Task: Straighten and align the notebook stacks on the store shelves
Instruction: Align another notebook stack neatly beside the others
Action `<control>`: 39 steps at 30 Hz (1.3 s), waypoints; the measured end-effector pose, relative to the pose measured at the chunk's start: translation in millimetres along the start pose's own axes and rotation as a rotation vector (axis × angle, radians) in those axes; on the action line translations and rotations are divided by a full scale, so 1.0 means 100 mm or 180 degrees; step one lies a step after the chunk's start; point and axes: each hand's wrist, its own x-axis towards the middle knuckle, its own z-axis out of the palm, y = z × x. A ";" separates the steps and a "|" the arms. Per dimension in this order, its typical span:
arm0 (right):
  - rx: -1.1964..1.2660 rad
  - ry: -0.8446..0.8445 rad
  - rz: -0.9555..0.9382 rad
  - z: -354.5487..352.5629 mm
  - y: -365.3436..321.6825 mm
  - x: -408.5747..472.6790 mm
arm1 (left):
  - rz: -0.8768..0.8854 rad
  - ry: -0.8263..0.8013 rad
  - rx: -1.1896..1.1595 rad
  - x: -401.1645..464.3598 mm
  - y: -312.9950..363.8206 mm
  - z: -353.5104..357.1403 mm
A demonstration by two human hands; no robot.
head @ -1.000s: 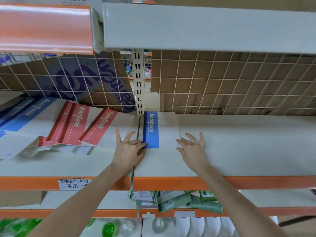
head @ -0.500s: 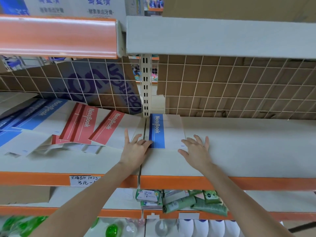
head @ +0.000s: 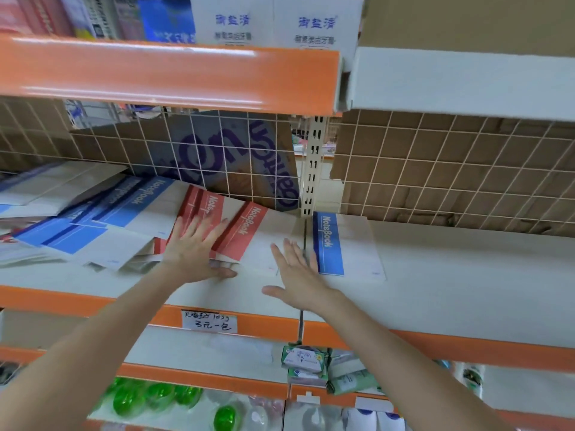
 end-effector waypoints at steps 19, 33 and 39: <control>-0.0400 0.0156 0.0865 0.40 -0.39 0.54 | 0.1015 -0.0350 0.0246 0.07 -0.01 0.10; -0.0622 -0.0029 0.0581 0.33 -0.58 0.03 | 0.1631 0.0368 0.0105 -0.24 0.00 0.23; -0.0164 -0.0006 0.0463 0.32 -0.62 -0.08 | 0.1590 0.0239 0.0164 -0.33 0.11 0.24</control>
